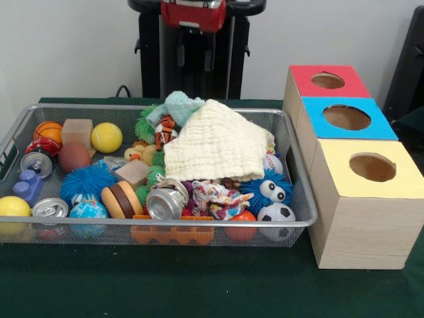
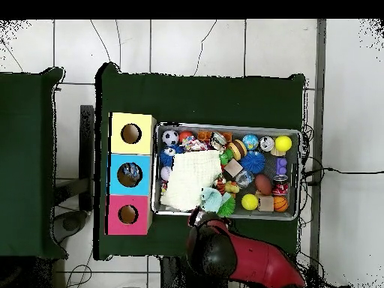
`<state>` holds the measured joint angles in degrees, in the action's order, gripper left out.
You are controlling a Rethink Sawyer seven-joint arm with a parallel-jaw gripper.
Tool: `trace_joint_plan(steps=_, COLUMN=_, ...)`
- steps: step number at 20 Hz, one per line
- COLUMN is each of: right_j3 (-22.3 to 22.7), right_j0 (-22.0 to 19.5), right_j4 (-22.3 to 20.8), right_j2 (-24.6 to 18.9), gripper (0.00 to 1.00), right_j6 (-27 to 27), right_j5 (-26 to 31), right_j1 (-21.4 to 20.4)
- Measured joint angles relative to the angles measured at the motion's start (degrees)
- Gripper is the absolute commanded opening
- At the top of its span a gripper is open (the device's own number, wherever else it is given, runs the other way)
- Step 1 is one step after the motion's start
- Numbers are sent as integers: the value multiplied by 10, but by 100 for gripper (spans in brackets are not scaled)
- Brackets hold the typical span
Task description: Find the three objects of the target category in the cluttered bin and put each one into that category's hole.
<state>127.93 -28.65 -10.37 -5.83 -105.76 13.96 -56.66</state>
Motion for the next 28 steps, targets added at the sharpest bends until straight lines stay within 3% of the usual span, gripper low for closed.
trace_joint_plan(steps=7, right_j3=8, right_j0=-20, right_j4=4, right_j2=-25, gripper=100, right_j6=0, right_j5=52, right_j1=-58)
trace_joint_plan(steps=11, right_j3=8, right_j0=-41, right_j4=-15, right_j2=-33, gripper=100, right_j6=0, right_j5=53, right_j1=-59)
trace_joint_plan(steps=18, right_j3=-6, right_j0=-121, right_j4=-91, right_j2=-52, gripper=100, right_j6=0, right_j5=53, right_j1=-15)
trace_joint_plan(steps=19, right_j3=-15, right_j0=-139, right_j4=-117, right_j2=-54, gripper=100, right_j6=0, right_j5=53, right_j1=1)
trace_joint_plan(steps=28, right_j3=-61, right_j0=-171, right_j4=-232, right_j2=-56, gripper=100, right_j6=0, right_j5=53, right_j1=63)
